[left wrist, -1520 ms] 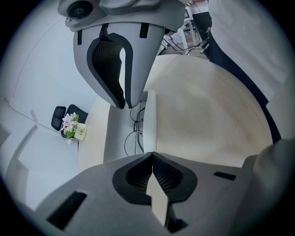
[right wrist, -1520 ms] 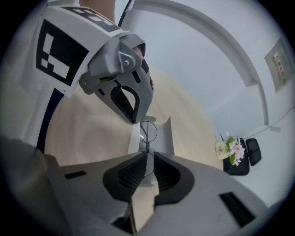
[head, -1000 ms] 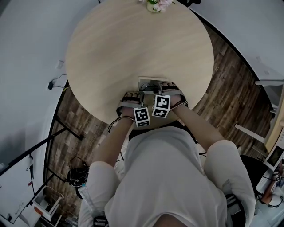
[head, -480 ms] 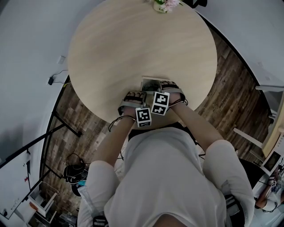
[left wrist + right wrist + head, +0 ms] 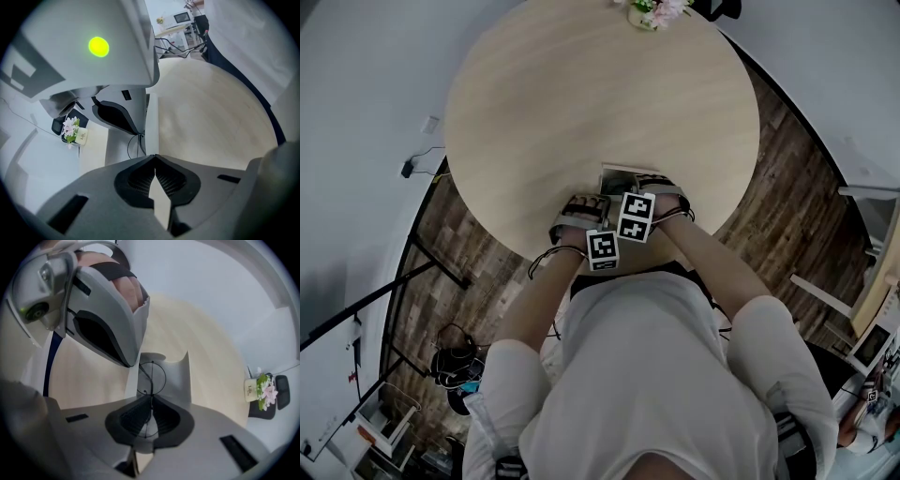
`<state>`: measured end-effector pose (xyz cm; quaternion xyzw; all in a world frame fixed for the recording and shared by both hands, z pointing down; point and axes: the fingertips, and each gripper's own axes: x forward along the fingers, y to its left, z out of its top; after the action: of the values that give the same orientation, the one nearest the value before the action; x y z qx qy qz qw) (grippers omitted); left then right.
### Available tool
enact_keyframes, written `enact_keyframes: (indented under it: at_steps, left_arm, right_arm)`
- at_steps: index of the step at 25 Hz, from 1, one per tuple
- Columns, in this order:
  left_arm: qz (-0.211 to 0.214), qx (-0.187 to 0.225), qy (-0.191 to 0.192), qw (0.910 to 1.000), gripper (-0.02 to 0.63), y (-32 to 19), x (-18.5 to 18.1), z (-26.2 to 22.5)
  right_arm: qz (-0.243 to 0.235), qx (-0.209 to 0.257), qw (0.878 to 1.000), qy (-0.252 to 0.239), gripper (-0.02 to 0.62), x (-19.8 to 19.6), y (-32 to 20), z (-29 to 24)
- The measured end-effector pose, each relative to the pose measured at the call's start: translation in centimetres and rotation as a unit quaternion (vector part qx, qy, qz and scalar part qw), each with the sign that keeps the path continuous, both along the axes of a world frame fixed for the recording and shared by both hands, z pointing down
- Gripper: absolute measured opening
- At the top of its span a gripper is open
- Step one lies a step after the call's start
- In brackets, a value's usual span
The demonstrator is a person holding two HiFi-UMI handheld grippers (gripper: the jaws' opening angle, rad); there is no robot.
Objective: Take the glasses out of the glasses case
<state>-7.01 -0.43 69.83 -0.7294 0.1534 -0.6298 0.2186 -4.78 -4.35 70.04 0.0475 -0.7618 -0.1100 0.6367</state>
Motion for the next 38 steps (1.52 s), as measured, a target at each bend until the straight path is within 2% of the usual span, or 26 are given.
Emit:
enact_keyframes:
  at_steps: [18, 31, 38]
  left_arm:
    - [0.0, 0.002, 0.002, 1.0, 0.008, 0.0, -0.1, 0.1]
    - [0.005, 0.01, 0.002, 0.9999, 0.008, 0.1, -0.1, 0.1]
    - [0.009, 0.014, 0.002, 0.9999, 0.008, 0.3, -0.1, 0.1]
  right_arm:
    - [-0.008, 0.117, 0.992, -0.045, 0.018, -0.1, 0.1, -2.4]
    - [-0.01, 0.179, 0.982, -0.062, 0.018, 0.9, 0.9, -5.6]
    - [0.004, 0.194, 0.979, -0.065, 0.018, 2.1, 1.1, -7.7]
